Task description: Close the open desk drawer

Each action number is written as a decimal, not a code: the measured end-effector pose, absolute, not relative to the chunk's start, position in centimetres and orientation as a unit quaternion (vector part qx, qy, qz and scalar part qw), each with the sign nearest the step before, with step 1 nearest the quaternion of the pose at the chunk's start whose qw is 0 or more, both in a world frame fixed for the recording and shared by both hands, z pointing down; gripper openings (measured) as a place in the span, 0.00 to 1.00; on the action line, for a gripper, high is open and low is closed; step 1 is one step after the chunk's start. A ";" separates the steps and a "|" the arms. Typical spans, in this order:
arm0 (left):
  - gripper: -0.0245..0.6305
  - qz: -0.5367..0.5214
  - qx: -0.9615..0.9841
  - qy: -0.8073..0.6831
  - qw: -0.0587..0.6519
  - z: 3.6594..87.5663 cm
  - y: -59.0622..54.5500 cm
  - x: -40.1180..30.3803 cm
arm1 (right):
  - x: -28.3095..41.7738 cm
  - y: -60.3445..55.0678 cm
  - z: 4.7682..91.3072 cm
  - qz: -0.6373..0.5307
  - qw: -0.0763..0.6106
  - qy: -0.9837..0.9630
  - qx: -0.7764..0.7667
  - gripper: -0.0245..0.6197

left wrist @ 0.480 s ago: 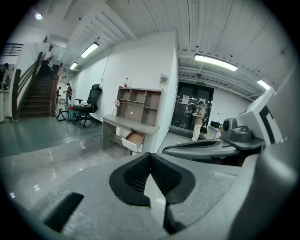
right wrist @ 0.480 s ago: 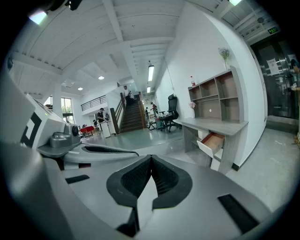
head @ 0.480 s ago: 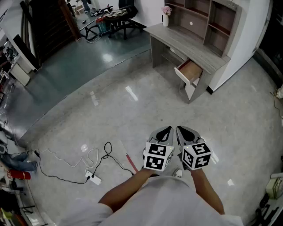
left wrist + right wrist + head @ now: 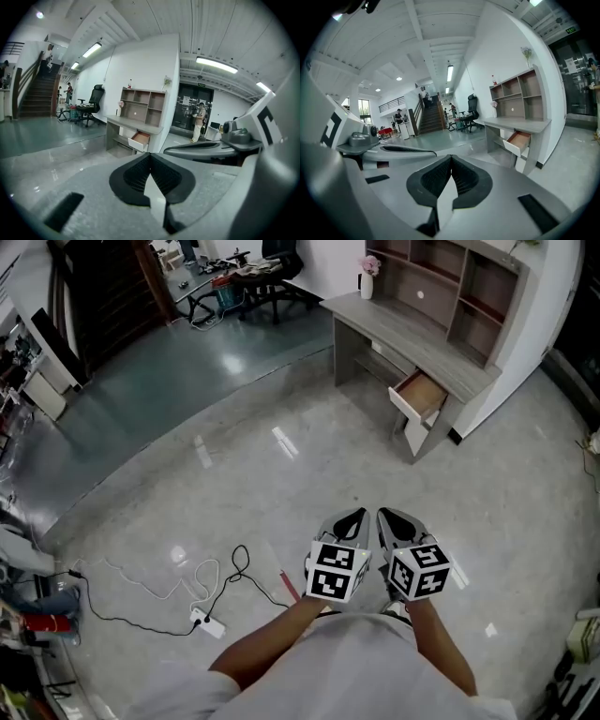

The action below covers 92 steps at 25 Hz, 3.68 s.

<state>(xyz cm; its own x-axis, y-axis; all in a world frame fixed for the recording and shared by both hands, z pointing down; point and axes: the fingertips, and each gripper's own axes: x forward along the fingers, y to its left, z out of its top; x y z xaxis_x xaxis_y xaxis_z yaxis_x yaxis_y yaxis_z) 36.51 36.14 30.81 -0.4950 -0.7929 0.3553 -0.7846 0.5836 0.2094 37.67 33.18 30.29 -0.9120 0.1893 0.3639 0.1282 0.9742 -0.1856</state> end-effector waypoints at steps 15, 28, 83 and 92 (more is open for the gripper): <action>0.04 -0.025 0.438 -0.873 0.215 31.2 38.7 30.9 | 32.2 35.5 30.8 0.075 0.201 -0.972 -0.100 0.04; 0.04 -0.006 0.419 -0.875 0.240 32.6 31.0 20.8 | 22.3 27.5 32.2 0.098 0.213 -0.965 -0.119 0.04; 0.04 0.068 0.610 -0.736 0.286 35.1 4.0 -13.6 | -10.1 1.8 36.0 0.219 0.210 -0.946 0.109 0.04; 0.04 0.077 0.693 -0.655 0.291 35.7 0.5 -14.8 | -10.3 -0.9 36.3 0.261 0.180 -0.922 0.222 0.04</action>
